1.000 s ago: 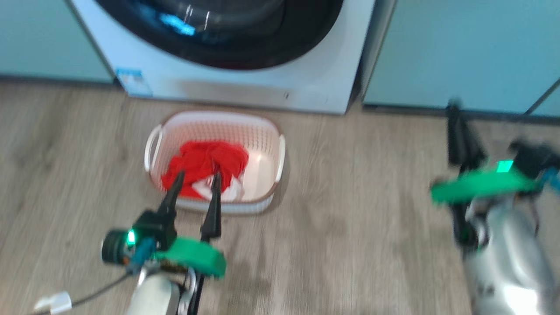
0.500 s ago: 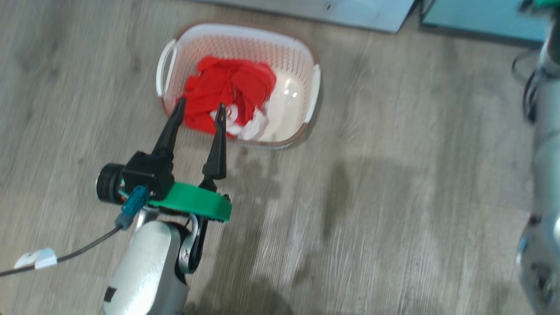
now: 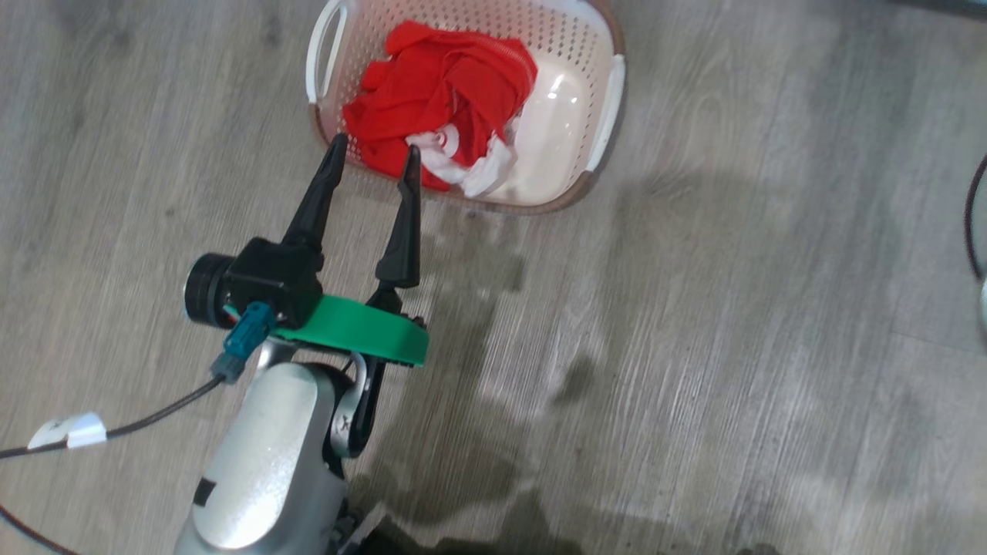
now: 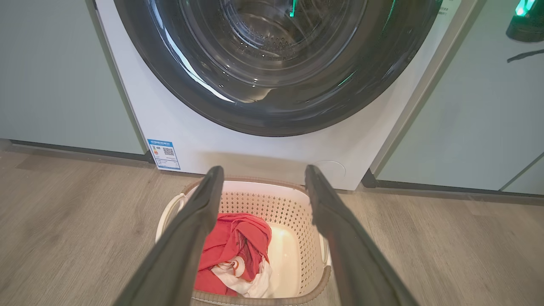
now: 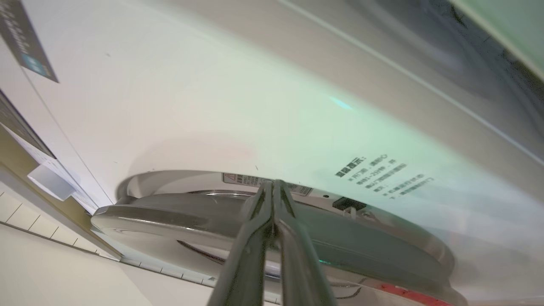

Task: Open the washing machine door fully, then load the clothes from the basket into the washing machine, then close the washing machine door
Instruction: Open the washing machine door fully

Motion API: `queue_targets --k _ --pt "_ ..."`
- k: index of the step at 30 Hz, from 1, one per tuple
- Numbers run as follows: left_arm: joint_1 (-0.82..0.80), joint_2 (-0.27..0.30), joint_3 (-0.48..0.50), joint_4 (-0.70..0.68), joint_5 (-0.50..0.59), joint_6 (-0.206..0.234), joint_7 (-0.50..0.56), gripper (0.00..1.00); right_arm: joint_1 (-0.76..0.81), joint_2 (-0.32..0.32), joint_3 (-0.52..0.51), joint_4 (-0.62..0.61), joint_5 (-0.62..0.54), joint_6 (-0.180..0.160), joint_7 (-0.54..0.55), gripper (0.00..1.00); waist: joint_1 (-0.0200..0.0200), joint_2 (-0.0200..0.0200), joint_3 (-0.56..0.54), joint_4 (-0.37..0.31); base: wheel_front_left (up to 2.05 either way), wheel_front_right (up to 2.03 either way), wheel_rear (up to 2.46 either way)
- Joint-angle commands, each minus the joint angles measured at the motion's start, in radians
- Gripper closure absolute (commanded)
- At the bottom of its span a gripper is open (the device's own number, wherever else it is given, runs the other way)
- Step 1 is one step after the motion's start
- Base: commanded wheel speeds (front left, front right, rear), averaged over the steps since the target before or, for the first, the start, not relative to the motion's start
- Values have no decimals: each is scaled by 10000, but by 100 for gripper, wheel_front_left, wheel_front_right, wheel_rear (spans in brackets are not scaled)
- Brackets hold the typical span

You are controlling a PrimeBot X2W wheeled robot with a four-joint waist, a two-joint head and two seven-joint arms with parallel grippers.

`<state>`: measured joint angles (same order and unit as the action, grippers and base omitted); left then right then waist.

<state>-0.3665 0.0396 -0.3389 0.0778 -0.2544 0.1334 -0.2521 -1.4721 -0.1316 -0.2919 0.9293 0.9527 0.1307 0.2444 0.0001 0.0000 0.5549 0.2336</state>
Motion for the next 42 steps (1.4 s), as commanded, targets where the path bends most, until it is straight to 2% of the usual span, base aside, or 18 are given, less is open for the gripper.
queue_targets --k 1,10,20,29,42 --pt "-151 106 228 -367 -36 76 -97 0 -535 158 32 -214 -25 0 112 100 -1 0 142 119 0 0 0" --pt "-417 106 -86 -340 -130 177 -97 0 -2224 -70 115 1559 -442 0 848 100 -1 0 477 478 0 0 0" --pt "-518 106 -274 -408 -273 315 -97 0 -2911 -177 328 2190 -568 0 1381 100 -1 0 656 678 0 0 0" --pt "-550 106 -344 -346 -319 358 -97 0 -2400 -397 524 2266 -435 0 1882 100 -1 0 369 757 0 0 0" --pt "-103 106 -249 -160 -180 345 -97 0 -802 -568 720 2104 99 0 2817 100 -1 0 -704 870 0 0 0"
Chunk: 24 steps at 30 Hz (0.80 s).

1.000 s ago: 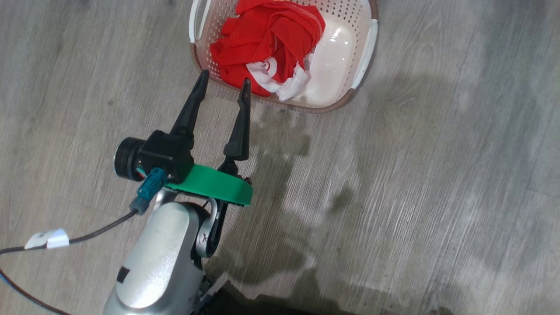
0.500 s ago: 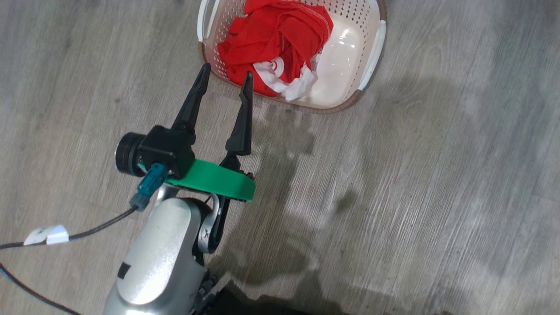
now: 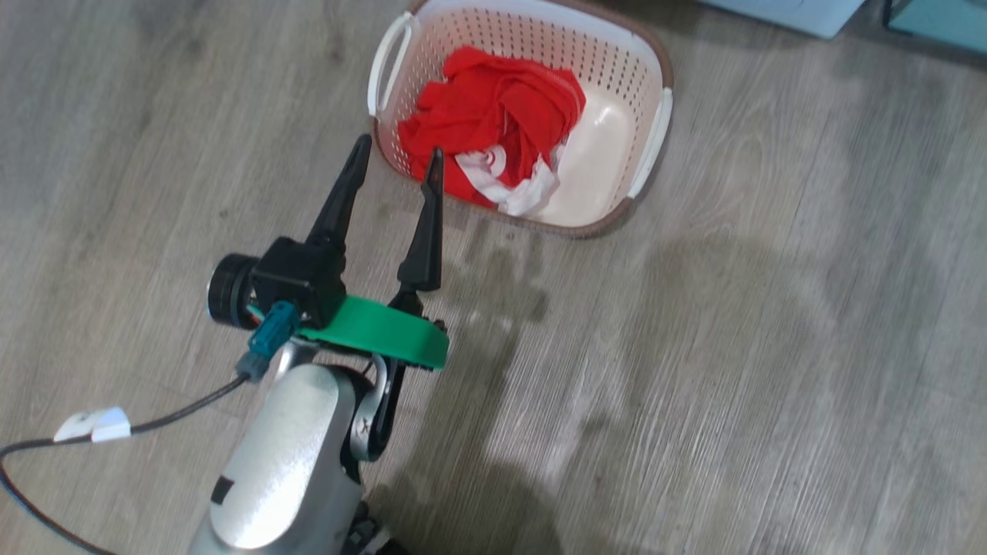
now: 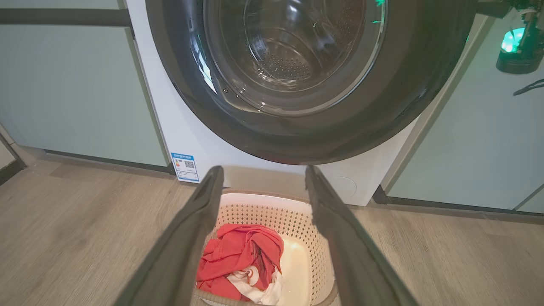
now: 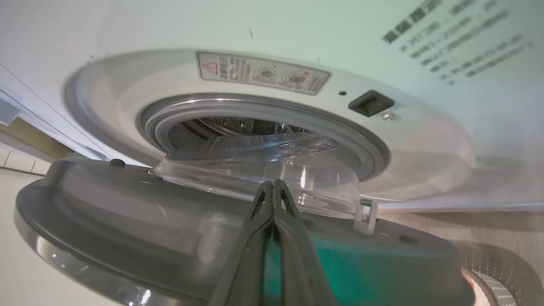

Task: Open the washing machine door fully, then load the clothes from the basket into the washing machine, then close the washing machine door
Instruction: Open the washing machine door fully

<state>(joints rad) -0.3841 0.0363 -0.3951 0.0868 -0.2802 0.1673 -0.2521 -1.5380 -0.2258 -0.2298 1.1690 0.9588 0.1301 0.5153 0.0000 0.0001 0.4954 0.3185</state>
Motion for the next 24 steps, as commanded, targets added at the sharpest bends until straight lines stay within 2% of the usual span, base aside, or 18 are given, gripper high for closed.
queue_targets --k 1,10,24 --pt "118 139 324 -229 93 -1 -97 0 5 377 96 -346 115 6 174 100 0 -1 -208 32 0 0 0" --pt "567 139 401 -107 159 -6 -97 0 1414 404 132 -620 646 6 660 100 0 -1 -1159 227 0 0 0" --pt "1316 139 665 55 251 -113 -97 0 3209 827 389 -1320 1372 6 1463 100 0 -1 -2212 719 0 0 0"
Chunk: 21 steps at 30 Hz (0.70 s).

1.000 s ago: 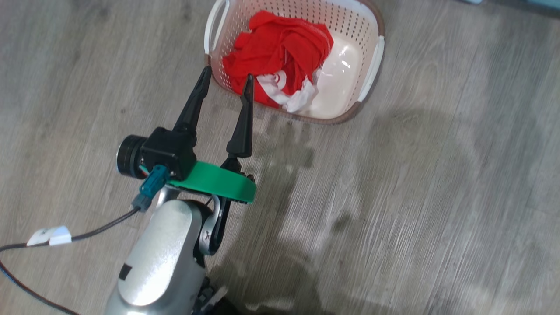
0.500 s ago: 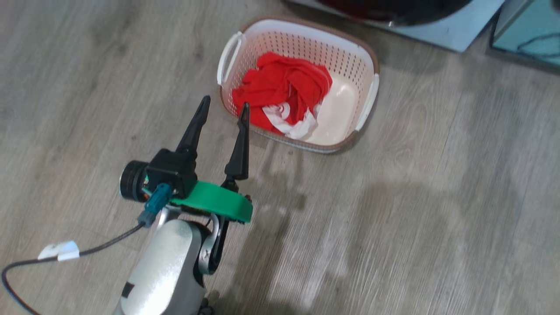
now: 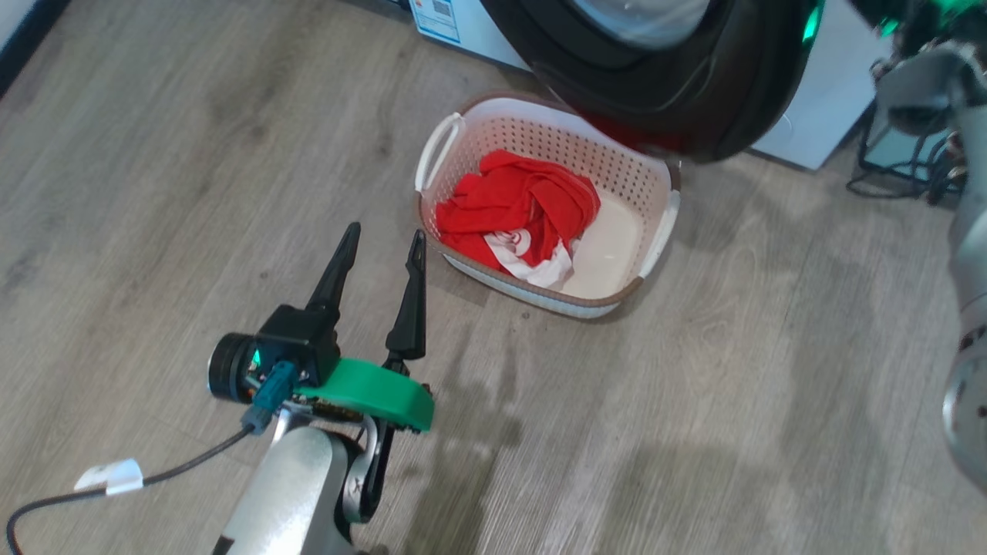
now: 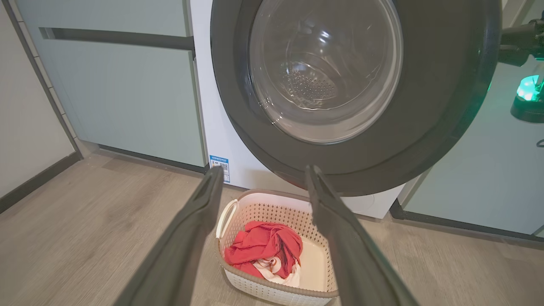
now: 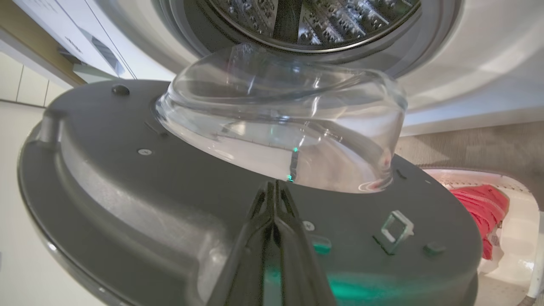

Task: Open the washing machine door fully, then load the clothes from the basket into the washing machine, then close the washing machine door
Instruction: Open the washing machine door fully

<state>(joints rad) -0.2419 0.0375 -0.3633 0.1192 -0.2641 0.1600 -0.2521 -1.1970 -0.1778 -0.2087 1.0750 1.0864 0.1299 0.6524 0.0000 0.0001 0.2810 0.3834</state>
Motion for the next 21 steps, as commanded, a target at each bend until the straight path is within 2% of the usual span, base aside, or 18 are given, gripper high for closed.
queue_targets --k 1,14,21 --pt "-80 127 368 -246 118 -61 -97 0 -74 379 210 -447 136 8 151 100 0 -1 -119 115 0 0 0" --pt "394 127 691 -89 324 -150 -97 0 1447 1028 476 -1217 957 8 806 100 0 -1 -935 584 0 0 0" --pt "584 127 774 -52 329 -153 -97 0 2014 1249 1026 -1628 1423 8 1144 100 0 -1 -1204 996 0 0 0"
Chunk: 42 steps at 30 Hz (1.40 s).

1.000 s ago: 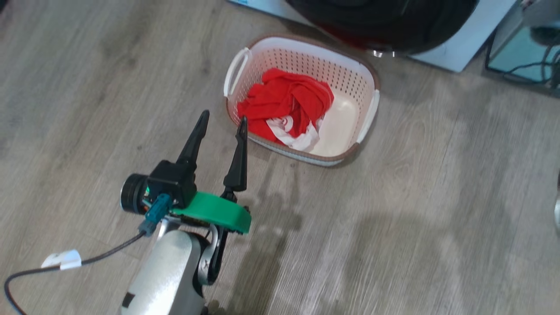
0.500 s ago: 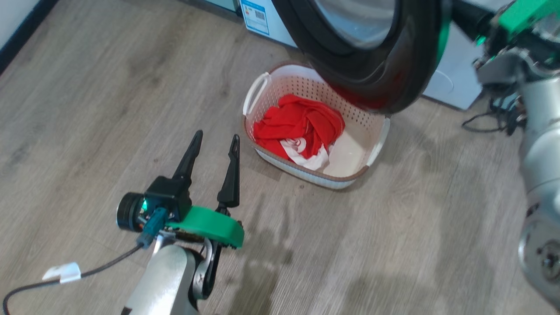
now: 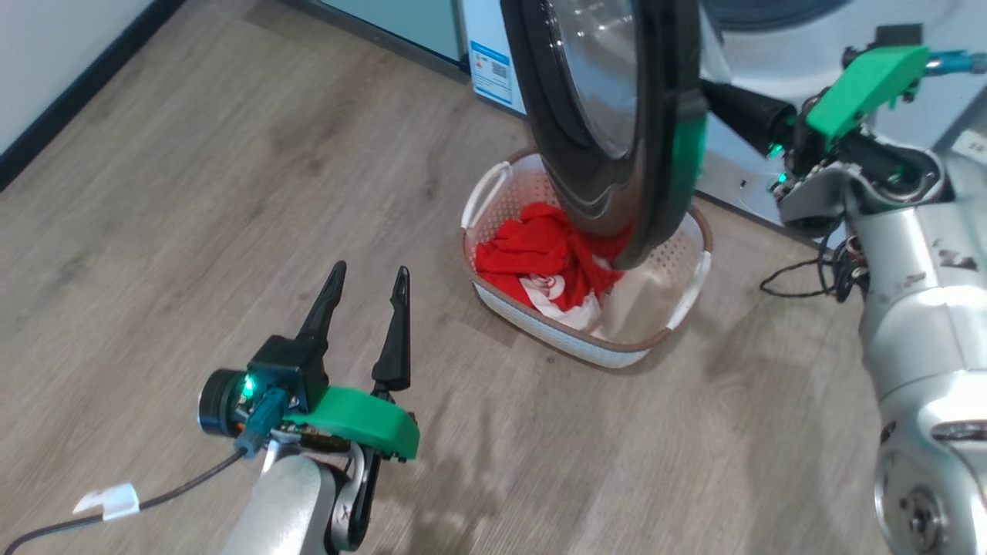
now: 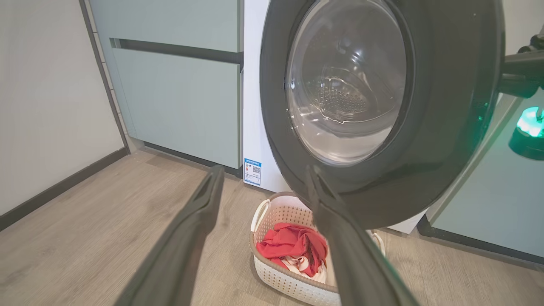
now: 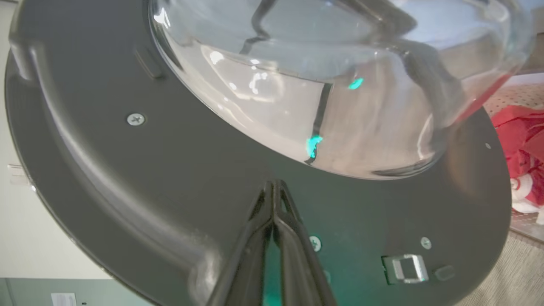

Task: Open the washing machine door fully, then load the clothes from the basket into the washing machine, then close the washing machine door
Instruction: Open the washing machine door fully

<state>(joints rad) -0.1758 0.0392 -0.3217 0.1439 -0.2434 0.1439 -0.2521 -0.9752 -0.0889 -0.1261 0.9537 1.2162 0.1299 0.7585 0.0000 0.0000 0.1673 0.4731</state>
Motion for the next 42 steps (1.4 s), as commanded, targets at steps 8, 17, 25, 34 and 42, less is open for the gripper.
queue_targets --k 8,17,25,34,42 --pt "-3 110 335 -259 113 6 -97 0 401 383 1888 -867 1869 8 104 100 0 0 -298 684 0 0 0" --pt "277 110 684 -411 173 96 -97 0 575 385 4093 -1056 3646 8 -654 100 0 0 -368 760 0 0 0" --pt "454 110 953 -386 301 63 -97 0 701 376 4711 -995 4056 8 -1310 100 0 0 -667 645 0 0 0" --pt "539 110 1387 -202 349 -185 -97 0 1931 -559 5471 -2646 2450 8 -2629 100 0 0 -1177 10 0 0 0" --pt "582 110 1872 -119 543 -334 -97 0 3326 -2119 7487 -4913 -1455 8 -6216 100 0 0 -1385 -784 0 0 0"
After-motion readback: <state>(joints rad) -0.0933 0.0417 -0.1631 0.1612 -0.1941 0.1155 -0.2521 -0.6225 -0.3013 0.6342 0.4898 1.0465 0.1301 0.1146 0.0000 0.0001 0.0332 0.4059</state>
